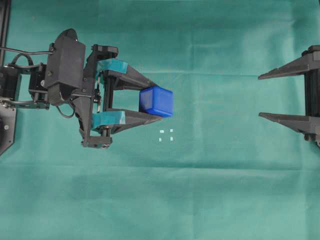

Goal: Handover the blue block to the right arm after grasping it with the left arm, then place it in the designated position.
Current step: 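Lift the blue cube with the left gripper toward the table center, then move the open right gripper toward the cube held by the left gripper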

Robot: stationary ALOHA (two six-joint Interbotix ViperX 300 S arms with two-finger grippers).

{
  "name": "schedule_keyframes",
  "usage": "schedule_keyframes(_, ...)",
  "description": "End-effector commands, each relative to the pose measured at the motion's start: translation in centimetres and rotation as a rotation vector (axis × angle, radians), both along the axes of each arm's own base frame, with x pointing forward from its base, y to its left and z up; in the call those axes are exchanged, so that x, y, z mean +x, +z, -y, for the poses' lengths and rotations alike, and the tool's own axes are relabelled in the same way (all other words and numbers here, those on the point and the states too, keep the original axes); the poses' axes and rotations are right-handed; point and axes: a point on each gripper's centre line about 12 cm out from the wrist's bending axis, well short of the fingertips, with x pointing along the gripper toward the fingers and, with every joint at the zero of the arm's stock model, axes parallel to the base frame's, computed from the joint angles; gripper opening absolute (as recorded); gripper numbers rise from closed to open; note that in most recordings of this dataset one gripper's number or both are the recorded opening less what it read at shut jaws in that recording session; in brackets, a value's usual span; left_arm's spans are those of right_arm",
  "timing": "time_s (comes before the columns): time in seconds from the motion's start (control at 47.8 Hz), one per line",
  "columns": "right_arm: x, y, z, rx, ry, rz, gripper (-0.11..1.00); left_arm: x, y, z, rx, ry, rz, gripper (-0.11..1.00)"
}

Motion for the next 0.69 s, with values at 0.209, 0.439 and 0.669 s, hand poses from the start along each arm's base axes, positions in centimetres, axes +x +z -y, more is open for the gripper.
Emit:
schedule_keyframes(0.209,0.3,1.5,-0.2,-0.144,0.014,0.038,0.95,-0.3,1.2,0.1,-0.006,-0.002,0.038,0.46)
schedule_keyframes(0.439,0.6,2.7,-0.4,-0.382,0.028,0.065,0.94,-0.3,1.2,0.1,-0.006,-0.002,0.038,0.46)
schedule_keyframes(0.669,0.8,3.3,-0.9,-0.733,0.050,0.105,0.94,-0.2,1.2,0.1,-0.006,-0.002,0.037,0.47)
